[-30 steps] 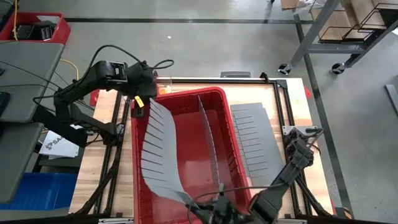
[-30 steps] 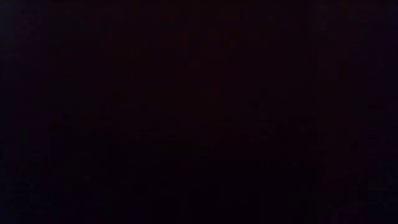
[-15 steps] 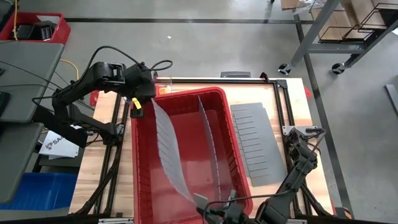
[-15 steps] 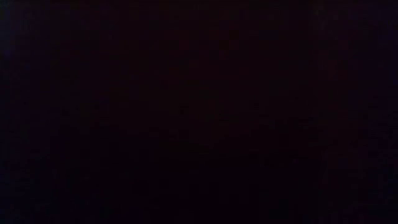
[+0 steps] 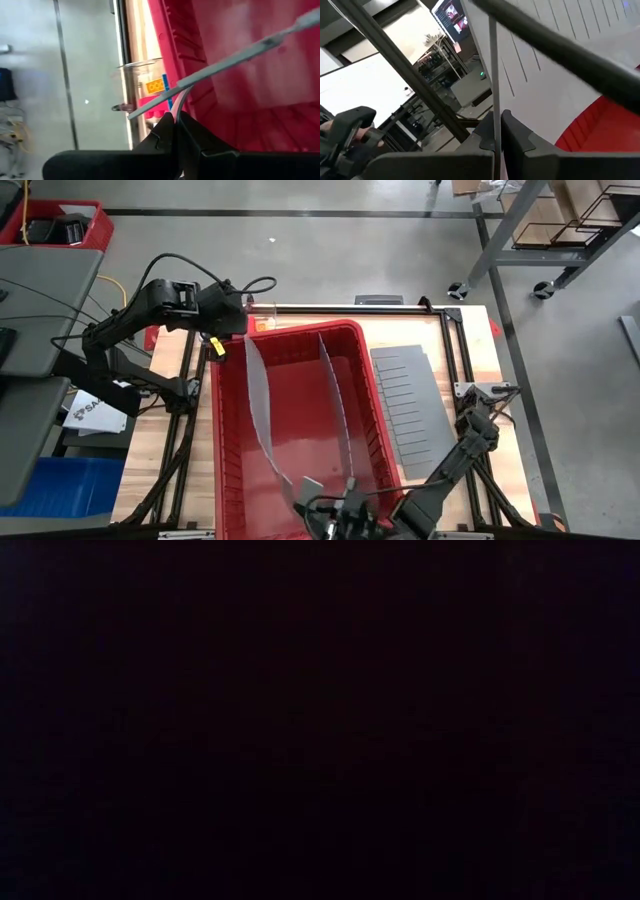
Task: Sort blocks
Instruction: Assemble the bin divider into the red bin
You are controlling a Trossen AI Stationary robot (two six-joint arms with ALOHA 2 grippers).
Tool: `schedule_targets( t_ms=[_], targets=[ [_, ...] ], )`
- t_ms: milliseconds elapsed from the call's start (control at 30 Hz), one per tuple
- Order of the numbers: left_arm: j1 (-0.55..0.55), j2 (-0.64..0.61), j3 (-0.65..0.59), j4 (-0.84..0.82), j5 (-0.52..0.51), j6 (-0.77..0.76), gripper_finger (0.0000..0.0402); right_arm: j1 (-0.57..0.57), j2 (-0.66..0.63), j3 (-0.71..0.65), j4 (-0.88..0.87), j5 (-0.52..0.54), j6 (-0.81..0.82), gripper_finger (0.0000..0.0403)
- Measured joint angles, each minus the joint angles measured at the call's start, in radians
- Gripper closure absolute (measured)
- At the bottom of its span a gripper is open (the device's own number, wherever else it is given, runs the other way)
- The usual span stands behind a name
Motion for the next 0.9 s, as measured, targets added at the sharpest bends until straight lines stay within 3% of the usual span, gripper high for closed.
schedule_targets(
  t_ms=[367, 533, 900],
  targets=[
    [-0.02, 0.002, 0.0, 0.0, -0.073, 0.305, 0.0396, -0.038, 0.0, 0.0, 0.023, -0.086, 0.005, 0.0403],
    [-0.063, -0.002, 0.0, 0.0, -0.157, 0.413, 0.0395, -0.053, 0.0, 0.0, 0.034, -0.114, 0.005, 0.0403],
    [-0.067, -0.001, 0.006, 0.0, -0.172, 0.388, 0.0398, -0.073, -0.001, 0.0, 0.043, -0.146, 0.027, 0.0403]
  ],
)
